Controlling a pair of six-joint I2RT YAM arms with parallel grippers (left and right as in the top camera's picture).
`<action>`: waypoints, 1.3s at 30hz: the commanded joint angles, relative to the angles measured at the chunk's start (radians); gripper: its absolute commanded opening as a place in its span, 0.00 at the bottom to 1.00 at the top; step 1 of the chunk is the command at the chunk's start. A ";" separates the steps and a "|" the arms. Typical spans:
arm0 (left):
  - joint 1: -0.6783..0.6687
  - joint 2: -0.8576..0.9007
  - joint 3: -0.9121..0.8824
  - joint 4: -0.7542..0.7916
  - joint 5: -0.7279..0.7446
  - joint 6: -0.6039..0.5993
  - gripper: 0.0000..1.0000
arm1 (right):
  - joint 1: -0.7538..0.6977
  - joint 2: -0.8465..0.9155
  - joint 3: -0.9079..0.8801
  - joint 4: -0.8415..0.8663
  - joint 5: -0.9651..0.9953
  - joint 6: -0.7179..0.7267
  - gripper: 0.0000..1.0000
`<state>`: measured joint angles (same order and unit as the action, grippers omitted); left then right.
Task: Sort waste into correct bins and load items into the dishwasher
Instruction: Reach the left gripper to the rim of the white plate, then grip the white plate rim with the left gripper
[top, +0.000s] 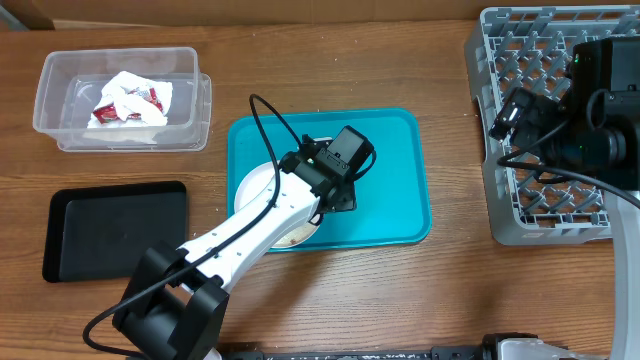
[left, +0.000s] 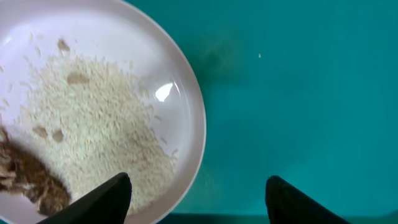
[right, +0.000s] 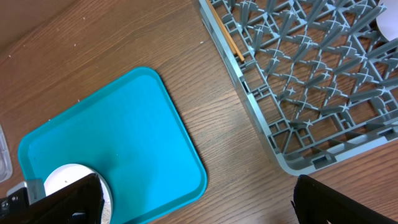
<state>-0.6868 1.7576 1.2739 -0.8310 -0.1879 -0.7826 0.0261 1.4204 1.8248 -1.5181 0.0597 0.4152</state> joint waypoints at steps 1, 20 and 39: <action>-0.002 0.046 -0.009 0.034 -0.071 0.040 0.72 | -0.003 -0.006 0.001 0.006 0.006 0.005 1.00; -0.002 0.198 -0.009 0.106 -0.051 0.073 0.69 | -0.003 -0.006 0.001 0.006 0.006 0.005 1.00; -0.029 0.201 -0.009 0.110 -0.078 0.064 0.53 | -0.003 -0.006 0.001 0.006 0.006 0.005 1.00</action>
<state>-0.7059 1.9423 1.2671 -0.7242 -0.2249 -0.7258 0.0261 1.4204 1.8248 -1.5177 0.0593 0.4149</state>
